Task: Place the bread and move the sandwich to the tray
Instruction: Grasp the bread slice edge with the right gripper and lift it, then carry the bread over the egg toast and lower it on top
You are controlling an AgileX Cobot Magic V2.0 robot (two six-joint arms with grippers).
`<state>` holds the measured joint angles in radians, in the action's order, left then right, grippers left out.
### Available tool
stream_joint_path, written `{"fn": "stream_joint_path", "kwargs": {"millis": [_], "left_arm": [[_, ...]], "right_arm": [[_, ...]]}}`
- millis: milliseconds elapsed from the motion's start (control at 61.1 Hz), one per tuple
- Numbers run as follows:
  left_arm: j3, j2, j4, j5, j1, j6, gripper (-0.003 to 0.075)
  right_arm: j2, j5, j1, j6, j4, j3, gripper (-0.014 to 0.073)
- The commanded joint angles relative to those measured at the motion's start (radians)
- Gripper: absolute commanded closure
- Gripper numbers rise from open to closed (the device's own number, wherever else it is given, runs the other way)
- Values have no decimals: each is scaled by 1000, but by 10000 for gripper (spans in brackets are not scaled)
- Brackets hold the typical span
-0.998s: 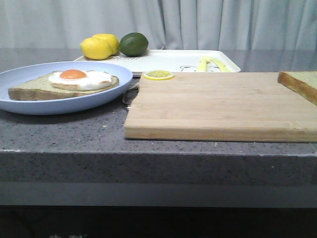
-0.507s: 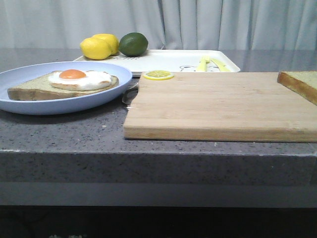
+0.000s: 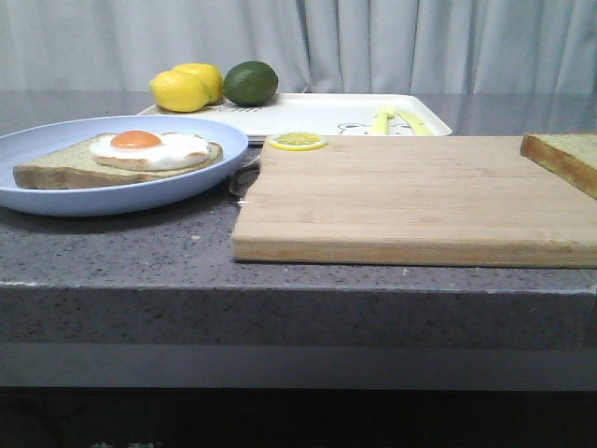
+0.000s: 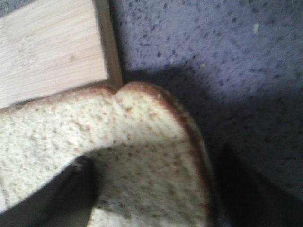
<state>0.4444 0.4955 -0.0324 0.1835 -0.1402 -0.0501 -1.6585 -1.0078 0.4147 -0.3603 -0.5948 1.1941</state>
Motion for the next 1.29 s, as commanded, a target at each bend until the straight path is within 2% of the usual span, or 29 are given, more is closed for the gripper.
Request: {"fn": "stream_joint_path", "kwargs": {"millis": [0, 65, 147, 311, 425, 638, 801, 949, 1112, 1276], "left_arm": [[28, 12, -1, -84, -8, -9, 51], [28, 12, -1, -84, -8, -9, 51], [28, 12, -1, -84, -8, -9, 51], [28, 12, -1, -84, -8, -9, 51], [28, 12, -1, -84, -8, -9, 51], [28, 12, -1, -84, -8, -9, 51], [28, 12, -1, -84, -8, -9, 51], [28, 12, -1, -84, -8, -9, 51], [28, 12, -1, -84, -8, -9, 51], [28, 12, -1, -84, -8, -9, 51]], "right_arm": [[34, -18, 3, -17, -35, 23, 355], [46, -13, 3, -17, -35, 23, 520], [68, -6, 3, -17, -36, 24, 673], [143, -2, 3, -14, -62, 24, 652], [210, -5, 3, -14, -142, 24, 652], [288, -81, -35, -14, -450, 24, 652], [290, -53, -216, -15, -582, 24, 652], [267, 118, -463, -15, -633, 24, 652], [173, 358, -741, -15, -814, 26, 652], [30, 525, -917, -22, -946, 79, 652]]}}
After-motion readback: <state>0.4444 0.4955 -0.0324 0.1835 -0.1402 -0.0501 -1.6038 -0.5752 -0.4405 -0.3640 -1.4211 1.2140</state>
